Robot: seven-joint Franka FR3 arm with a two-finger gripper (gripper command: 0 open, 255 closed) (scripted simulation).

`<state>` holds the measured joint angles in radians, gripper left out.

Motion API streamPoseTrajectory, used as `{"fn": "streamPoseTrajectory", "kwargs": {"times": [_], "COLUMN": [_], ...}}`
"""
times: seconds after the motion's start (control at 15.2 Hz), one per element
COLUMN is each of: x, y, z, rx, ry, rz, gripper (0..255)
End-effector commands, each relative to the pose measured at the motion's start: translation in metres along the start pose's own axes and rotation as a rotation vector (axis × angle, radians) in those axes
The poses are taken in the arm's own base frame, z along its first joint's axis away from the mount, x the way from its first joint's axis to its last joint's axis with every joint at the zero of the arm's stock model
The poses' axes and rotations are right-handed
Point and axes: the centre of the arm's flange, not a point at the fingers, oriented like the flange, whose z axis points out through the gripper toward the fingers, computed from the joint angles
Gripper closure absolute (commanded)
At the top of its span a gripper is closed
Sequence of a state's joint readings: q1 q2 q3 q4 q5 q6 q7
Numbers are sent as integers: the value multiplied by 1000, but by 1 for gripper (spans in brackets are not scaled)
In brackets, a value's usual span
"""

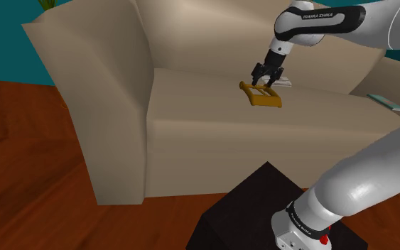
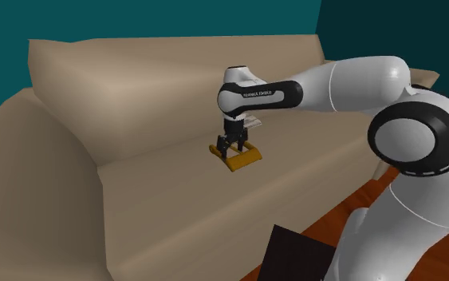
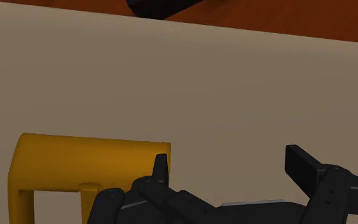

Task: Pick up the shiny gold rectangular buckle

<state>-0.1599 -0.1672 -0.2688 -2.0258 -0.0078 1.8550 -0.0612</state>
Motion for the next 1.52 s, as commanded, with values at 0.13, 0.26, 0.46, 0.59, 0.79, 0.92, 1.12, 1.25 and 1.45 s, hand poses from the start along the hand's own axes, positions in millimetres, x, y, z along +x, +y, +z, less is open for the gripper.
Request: {"fn": "streamPoseTrajectory", "kwargs": {"times": [0.13,0.26,0.46,0.59,0.79,0.92,1.12,1.25,1.45], "x": [35,52,76,93,116,131,131,132,132], "y": [35,54,82,101,130,150,152,152,153], "z": [14,21,31,38,48,55,66,76,95], "rx": [-4,-6,-8,-10,-12,-14,-14,-14,-14], "ry": [6,9,12,15,19,21,21,21,21], "rz": [42,64,95,116,148,169,170,170,170], "gripper": [0,0,0,0,0,0,0,0,0]}}
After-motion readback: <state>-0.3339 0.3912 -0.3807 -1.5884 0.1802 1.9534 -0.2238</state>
